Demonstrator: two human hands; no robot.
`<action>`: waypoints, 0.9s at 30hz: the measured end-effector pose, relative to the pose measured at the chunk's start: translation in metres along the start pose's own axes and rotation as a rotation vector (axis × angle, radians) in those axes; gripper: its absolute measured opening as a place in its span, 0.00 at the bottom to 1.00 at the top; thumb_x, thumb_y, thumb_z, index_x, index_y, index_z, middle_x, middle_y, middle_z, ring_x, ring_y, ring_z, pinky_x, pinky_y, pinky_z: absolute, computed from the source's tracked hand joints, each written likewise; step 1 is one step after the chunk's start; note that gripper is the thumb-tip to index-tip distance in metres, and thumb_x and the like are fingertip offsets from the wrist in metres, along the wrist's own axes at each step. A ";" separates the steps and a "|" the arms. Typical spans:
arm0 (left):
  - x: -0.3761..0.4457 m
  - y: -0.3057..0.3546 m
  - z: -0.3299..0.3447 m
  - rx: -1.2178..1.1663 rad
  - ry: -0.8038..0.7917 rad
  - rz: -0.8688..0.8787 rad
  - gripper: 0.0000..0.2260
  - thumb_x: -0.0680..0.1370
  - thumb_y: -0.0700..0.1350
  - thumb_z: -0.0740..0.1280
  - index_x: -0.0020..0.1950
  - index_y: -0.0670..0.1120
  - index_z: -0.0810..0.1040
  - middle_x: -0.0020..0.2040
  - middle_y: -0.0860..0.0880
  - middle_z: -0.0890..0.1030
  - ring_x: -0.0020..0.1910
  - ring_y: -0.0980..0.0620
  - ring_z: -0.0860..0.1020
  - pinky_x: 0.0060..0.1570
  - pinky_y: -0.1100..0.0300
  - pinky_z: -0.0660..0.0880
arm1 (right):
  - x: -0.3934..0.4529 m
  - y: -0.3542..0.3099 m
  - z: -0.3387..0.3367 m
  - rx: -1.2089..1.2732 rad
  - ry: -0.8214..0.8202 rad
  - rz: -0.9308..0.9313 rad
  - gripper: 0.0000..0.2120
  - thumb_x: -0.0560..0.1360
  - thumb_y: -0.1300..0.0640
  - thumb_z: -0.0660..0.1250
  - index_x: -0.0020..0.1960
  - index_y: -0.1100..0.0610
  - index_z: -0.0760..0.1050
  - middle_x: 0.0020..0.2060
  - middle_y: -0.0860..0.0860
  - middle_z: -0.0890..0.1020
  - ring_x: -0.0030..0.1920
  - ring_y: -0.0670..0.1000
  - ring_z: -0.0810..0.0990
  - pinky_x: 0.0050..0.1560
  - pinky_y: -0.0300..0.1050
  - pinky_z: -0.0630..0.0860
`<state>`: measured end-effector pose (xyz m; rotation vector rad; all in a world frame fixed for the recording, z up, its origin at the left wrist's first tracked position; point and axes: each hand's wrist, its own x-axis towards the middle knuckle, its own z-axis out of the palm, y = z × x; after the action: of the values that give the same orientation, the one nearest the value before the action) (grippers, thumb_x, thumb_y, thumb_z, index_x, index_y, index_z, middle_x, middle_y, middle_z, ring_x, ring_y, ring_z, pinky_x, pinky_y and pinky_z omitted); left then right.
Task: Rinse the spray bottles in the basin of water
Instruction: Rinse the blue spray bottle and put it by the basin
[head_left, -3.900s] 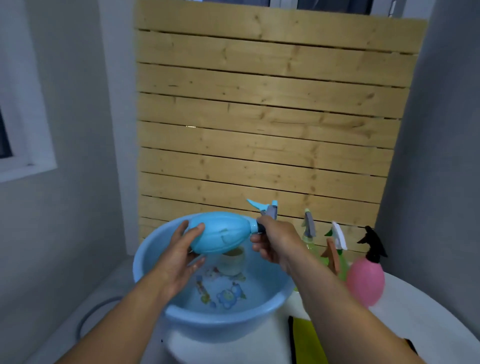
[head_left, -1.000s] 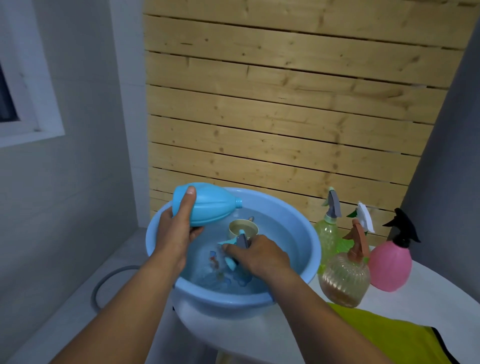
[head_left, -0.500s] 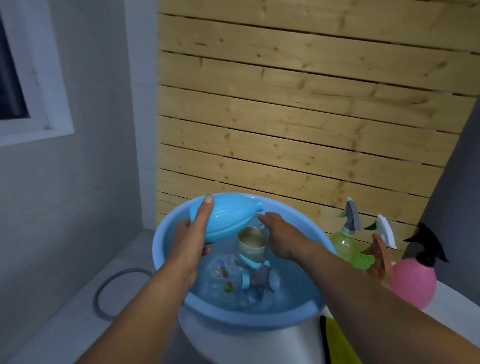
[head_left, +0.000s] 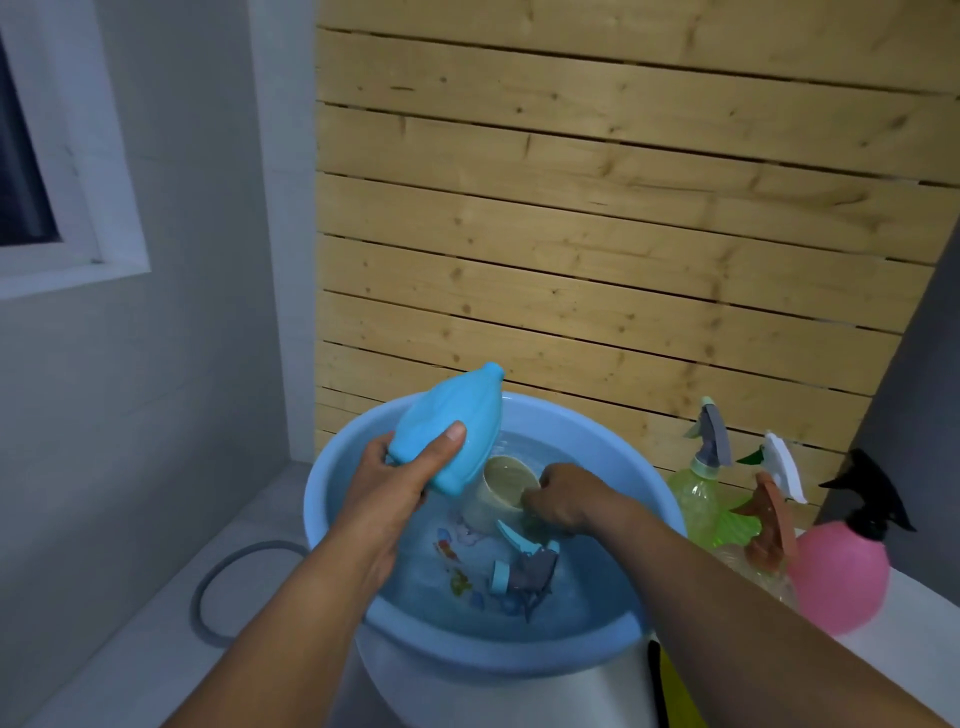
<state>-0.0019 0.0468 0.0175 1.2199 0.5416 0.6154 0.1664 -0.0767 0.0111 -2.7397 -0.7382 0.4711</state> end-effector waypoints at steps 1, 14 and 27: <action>0.000 0.000 0.001 0.044 0.022 0.012 0.39 0.52 0.65 0.79 0.58 0.49 0.76 0.50 0.52 0.84 0.48 0.55 0.82 0.45 0.59 0.79 | -0.001 0.000 0.001 0.064 -0.007 0.020 0.17 0.73 0.51 0.63 0.57 0.60 0.75 0.51 0.58 0.83 0.50 0.57 0.82 0.50 0.50 0.79; 0.000 -0.011 0.006 0.331 0.022 0.044 0.34 0.63 0.47 0.82 0.63 0.50 0.68 0.52 0.53 0.77 0.47 0.57 0.77 0.37 0.63 0.71 | -0.009 0.001 0.013 0.447 -0.113 0.181 0.07 0.71 0.57 0.57 0.44 0.58 0.72 0.32 0.56 0.74 0.27 0.52 0.69 0.27 0.37 0.63; -0.001 -0.019 0.004 0.725 0.083 0.078 0.39 0.60 0.46 0.82 0.62 0.52 0.61 0.52 0.51 0.75 0.49 0.47 0.78 0.48 0.51 0.78 | -0.017 0.016 0.019 0.655 -0.121 0.174 0.10 0.78 0.51 0.59 0.52 0.53 0.76 0.30 0.53 0.72 0.19 0.48 0.67 0.24 0.32 0.61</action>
<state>0.0029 0.0392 0.0004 1.9090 0.8293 0.5512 0.1525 -0.0953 -0.0077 -2.1730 -0.2905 0.7642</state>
